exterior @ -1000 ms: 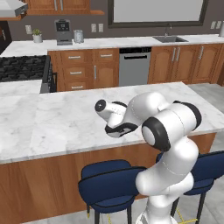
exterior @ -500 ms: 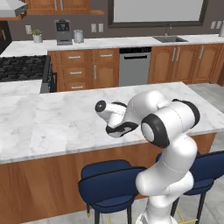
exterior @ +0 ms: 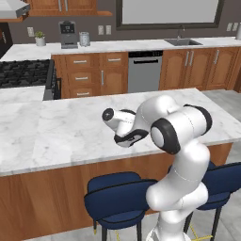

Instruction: Pick the cup of tea, navigate to the dining table, and place it on the saucer.

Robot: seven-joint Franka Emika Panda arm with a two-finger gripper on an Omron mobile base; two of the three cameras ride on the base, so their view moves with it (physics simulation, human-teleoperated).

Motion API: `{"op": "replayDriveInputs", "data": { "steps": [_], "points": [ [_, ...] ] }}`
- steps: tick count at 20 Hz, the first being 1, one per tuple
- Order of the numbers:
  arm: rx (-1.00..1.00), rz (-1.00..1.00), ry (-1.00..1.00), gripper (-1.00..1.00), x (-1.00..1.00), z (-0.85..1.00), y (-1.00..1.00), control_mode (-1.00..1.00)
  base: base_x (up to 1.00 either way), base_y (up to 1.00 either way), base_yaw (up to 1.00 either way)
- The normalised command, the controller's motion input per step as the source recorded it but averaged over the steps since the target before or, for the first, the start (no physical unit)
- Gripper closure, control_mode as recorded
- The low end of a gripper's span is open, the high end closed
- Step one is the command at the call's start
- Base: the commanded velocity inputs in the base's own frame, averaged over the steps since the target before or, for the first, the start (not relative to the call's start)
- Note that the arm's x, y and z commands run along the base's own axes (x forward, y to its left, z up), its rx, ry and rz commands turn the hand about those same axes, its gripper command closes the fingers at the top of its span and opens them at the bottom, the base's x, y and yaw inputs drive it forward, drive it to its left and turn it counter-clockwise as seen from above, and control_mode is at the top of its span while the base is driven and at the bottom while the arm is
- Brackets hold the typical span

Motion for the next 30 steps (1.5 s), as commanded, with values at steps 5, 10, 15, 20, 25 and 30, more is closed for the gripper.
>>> {"op": "replayDriveInputs", "data": {
  "steps": [5, 10, 15, 20, 25, 30],
  "points": [
    [0.0, 0.0, 0.0, 1.0, 0.14, -0.1, 0.0, -1.0, 0.0, 0.0, 0.0],
    [0.0, 0.0, 0.0, 1.0, 0.15, -0.12, 0.0, -1.0, 0.0, 0.0, 0.0],
    [0.0, 0.0, 0.0, 1.0, 0.15, -0.1, 0.0, -1.0, 0.0, 0.0, 0.0],
    [0.0, 0.0, 0.0, 1.0, 0.14, -0.08, 0.0, -1.0, 0.0, 0.0, 0.0],
    [0.0, 0.0, 0.0, -1.0, 0.11, -0.06, 0.01, -1.0, 0.0, 0.0, 0.0],
    [0.0, 0.0, 0.0, -1.0, 0.0, -0.05, 0.0, -1.0, 0.0, 0.0, 0.0]
  ]
}}
